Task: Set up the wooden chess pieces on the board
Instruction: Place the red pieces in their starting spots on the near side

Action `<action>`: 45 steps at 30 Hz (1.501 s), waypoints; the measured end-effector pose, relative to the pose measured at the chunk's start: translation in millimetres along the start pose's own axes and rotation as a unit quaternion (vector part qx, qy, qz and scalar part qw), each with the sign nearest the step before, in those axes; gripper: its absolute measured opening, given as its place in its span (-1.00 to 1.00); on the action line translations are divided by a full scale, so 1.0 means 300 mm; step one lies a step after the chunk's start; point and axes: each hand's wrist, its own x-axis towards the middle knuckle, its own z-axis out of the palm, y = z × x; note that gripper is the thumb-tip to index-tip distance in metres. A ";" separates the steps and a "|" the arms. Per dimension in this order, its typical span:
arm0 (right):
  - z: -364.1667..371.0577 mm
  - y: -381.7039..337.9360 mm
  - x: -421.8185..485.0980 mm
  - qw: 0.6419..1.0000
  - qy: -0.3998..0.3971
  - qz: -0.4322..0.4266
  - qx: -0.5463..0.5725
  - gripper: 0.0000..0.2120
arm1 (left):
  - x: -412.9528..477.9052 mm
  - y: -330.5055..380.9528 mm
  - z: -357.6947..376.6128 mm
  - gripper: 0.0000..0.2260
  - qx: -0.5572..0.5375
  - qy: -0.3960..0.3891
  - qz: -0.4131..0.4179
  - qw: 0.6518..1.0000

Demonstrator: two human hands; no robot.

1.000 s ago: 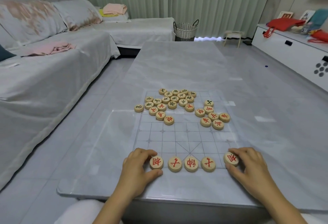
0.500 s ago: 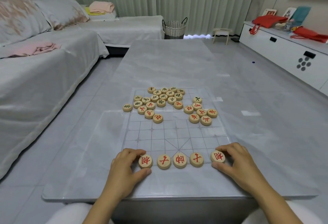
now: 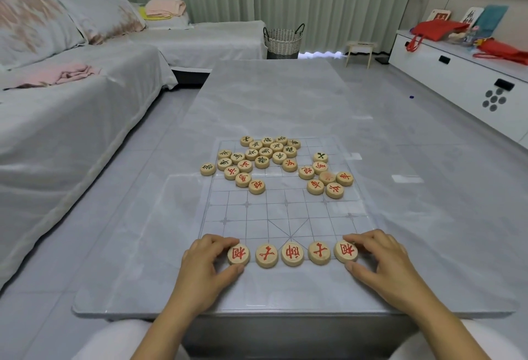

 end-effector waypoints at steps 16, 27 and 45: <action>0.003 0.007 -0.003 1.000 0.003 -0.010 -0.009 -0.59 | -0.006 0.024 0.001 -0.63 0.018 0.005 -0.010 1.000; 0.004 0.006 -0.004 1.000 0.002 -0.004 -0.006 -0.56 | -0.012 0.024 0.003 -0.57 0.025 0.014 0.000 1.000; 0.000 -0.001 -0.005 1.000 0.000 0.003 -0.007 -0.61 | -0.009 0.023 0.004 -0.63 0.032 0.019 0.007 0.999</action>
